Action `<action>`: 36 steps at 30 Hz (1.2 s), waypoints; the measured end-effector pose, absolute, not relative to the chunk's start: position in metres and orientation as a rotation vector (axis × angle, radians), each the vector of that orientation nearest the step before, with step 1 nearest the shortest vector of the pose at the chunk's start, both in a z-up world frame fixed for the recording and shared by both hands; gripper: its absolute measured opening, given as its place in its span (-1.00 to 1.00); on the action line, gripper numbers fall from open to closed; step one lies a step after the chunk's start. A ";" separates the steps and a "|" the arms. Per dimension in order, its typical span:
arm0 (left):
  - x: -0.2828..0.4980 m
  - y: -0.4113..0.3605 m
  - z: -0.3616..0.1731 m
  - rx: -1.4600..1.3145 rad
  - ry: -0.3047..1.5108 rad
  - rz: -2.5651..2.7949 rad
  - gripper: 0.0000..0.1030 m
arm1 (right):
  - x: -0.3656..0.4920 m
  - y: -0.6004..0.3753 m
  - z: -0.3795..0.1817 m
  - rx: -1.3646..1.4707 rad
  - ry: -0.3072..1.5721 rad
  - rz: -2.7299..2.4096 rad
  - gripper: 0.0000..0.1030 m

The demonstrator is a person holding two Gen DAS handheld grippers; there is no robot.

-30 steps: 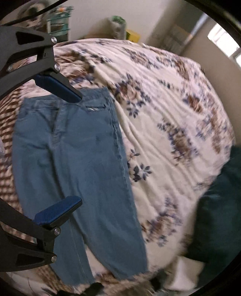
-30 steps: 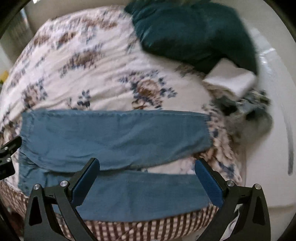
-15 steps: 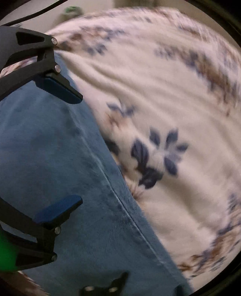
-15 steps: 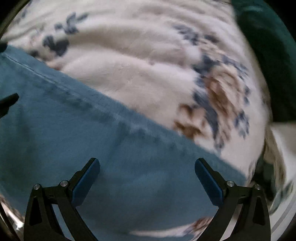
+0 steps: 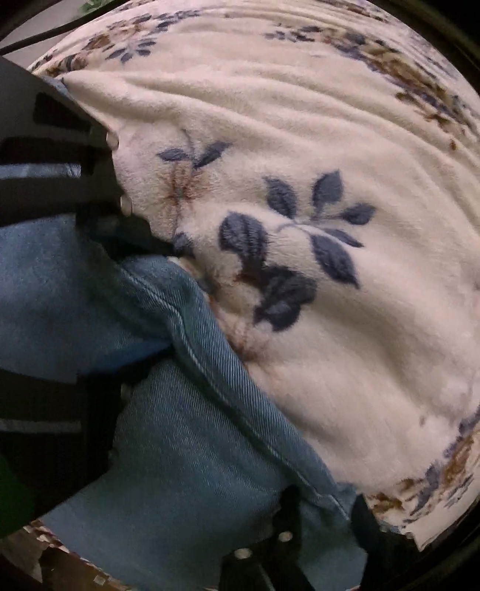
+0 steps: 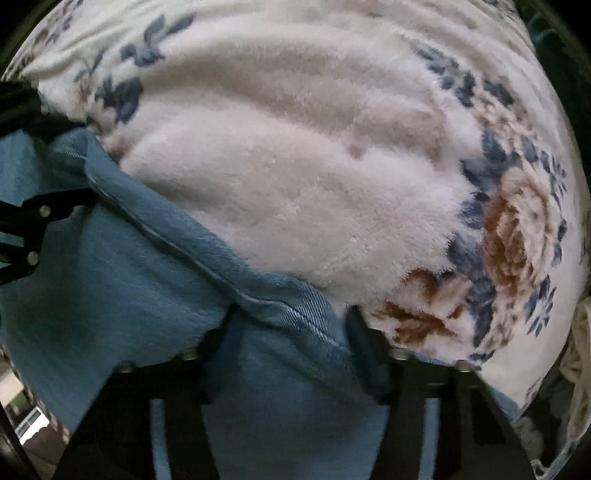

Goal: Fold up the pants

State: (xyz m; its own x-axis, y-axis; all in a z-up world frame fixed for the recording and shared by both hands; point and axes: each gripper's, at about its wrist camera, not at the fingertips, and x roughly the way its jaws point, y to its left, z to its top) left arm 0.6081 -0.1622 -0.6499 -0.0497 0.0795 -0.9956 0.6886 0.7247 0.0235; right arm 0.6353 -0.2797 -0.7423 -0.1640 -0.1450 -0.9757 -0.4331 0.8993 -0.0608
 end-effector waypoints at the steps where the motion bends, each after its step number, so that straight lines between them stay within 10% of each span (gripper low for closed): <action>1: 0.608 -0.164 -0.646 0.642 1.554 -0.544 -0.50 | 0.634 -0.282 -0.737 -0.428 1.727 0.257 -0.34; 7: 0.603 -0.153 -0.616 0.557 1.506 -0.495 -0.79 | 0.628 -0.292 -0.705 -0.314 1.659 0.187 -0.81; 18: 0.501 -0.080 -0.535 0.288 1.405 -0.424 -0.82 | 0.503 -0.280 -0.585 -0.142 1.484 0.147 -0.84; 36: 0.312 -0.051 -0.664 -0.086 1.656 -0.098 -0.75 | 0.269 -0.265 -0.659 -0.072 1.719 0.147 -0.74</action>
